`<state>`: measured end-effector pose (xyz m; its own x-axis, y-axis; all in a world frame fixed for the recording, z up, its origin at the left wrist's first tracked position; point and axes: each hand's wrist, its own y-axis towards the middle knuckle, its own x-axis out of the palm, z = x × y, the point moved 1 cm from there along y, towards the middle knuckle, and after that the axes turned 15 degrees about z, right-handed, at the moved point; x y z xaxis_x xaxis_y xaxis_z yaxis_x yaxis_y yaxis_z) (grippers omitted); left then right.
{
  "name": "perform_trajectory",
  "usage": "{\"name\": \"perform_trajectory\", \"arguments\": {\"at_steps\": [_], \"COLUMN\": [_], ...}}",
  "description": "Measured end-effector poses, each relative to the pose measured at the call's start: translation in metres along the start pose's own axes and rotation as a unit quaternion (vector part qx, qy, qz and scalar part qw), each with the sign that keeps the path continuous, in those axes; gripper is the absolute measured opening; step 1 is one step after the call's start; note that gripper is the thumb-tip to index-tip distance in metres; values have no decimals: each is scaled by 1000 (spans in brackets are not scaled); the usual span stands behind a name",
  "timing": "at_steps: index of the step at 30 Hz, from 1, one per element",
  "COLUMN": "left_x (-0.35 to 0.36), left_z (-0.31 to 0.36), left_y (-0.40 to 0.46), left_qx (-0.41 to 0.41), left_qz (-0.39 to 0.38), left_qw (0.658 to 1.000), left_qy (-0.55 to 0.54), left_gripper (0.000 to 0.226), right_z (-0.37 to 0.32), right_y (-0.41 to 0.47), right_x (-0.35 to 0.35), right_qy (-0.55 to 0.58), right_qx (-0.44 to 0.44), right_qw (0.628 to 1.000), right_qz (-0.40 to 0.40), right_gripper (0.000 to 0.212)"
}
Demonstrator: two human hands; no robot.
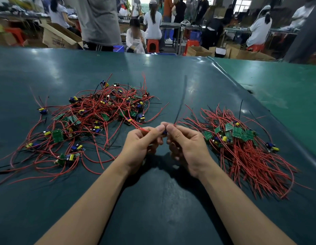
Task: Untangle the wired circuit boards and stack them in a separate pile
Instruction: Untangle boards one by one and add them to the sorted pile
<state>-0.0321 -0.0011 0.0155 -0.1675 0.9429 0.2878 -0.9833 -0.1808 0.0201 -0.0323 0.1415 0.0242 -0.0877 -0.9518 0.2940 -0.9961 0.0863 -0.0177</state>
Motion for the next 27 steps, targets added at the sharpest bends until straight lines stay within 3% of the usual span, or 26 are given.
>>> {"name": "perform_trajectory", "arguments": {"at_steps": [6, 10, 17, 22, 24, 27], "left_x": [3, 3, 0, -8, -12, -3], "left_z": [-1, -3, -4, 3, 7, 9], "left_y": [1, 3, 7, 11, 13, 8], "left_qx": [6, -4, 11, 15, 47, 101], "left_qz": [-8, 28, 44, 165, 197, 176], "left_qw": [1000, 1000, 998, 976, 965, 966], "left_qy": [10, -10, -55, -144, -168, -159], "left_gripper": [23, 25, 22, 24, 20, 11], "right_z": [2, -4, -15, -27, -29, -18], "right_y": [4, 14, 24, 26, 24, 10], "right_x": [5, -5, -23, -37, -41, -26], "right_qy": [-3, 82, 144, 171, 130, -31], "right_qx": [-28, -24, -93, -161, -200, -279], "right_qw": [993, 974, 933, 900, 900, 913], "right_qz": [114, 209, 318, 368, 364, 296], "right_gripper": [15, 19, 40, 34, 27, 17]}}
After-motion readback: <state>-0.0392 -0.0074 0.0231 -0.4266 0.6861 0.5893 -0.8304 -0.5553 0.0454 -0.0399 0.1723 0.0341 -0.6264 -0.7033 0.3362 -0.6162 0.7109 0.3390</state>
